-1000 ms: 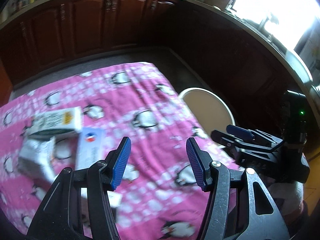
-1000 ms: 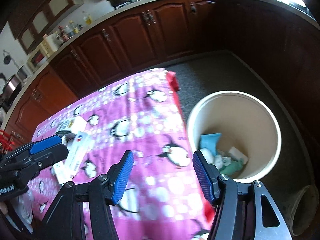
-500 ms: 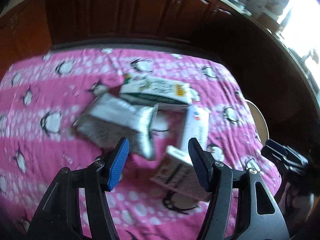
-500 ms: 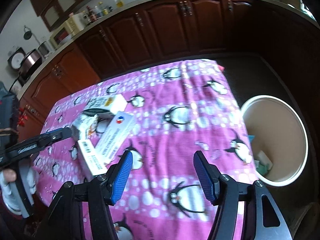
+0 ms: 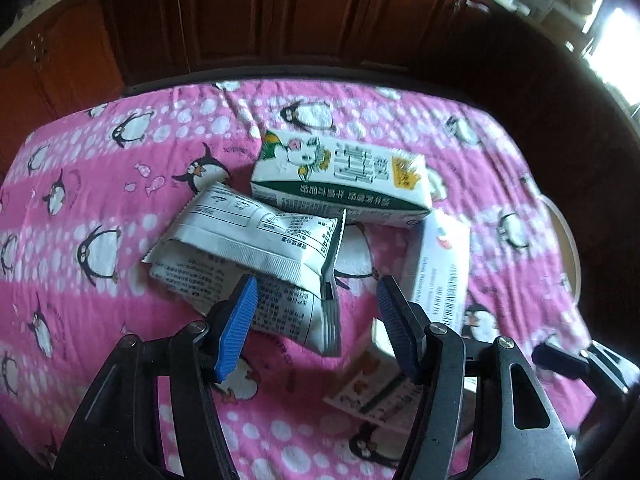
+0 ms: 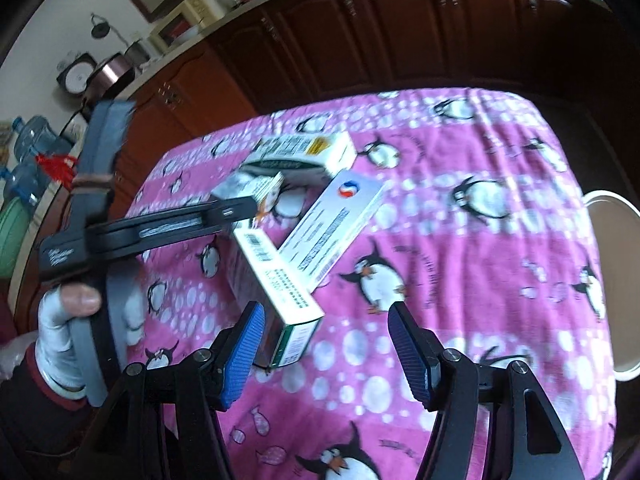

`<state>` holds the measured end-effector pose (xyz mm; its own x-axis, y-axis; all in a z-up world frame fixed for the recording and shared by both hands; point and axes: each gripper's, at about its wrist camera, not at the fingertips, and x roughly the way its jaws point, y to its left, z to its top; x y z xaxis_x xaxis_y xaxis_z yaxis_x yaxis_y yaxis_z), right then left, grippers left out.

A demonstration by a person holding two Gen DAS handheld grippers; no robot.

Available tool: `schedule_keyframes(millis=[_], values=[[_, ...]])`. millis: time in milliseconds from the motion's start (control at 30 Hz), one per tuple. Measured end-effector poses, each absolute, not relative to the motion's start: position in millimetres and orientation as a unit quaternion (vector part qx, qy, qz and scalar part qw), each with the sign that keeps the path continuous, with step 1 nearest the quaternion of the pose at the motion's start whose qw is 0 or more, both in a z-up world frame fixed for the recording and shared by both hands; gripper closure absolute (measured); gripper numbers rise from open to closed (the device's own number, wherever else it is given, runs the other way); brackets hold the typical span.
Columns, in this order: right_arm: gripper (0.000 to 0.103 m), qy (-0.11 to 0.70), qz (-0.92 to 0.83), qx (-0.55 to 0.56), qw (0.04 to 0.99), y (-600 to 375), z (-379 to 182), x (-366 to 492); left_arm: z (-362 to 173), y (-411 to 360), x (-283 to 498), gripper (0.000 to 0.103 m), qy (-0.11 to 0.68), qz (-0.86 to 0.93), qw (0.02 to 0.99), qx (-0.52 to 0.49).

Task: Collect trash
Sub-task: 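Grasp the white snack bag with the left gripper while the right gripper grasps the white medicine box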

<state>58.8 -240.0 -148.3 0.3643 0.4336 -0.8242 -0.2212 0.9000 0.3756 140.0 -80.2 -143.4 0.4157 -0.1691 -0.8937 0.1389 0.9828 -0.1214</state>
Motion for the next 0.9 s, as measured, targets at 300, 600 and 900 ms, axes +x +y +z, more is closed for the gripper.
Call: schedule_keyframes(millis=[300,600,900], values=[[0.04,0.545,0.225,0.094,0.802,-212,-167,70,-158,-33,144,0.043,0.552,-0.049,0.833,0.004],[0.071,0.561,0.274,0.13,0.77,-195,-176,65,-151,62,121,0.043,0.557,-0.06,0.822,-0.096],[0.06,0.572,0.283,0.12,0.76,-196,-177,51,-128,47,134,0.028,0.527,-0.072,0.837,-0.133]])
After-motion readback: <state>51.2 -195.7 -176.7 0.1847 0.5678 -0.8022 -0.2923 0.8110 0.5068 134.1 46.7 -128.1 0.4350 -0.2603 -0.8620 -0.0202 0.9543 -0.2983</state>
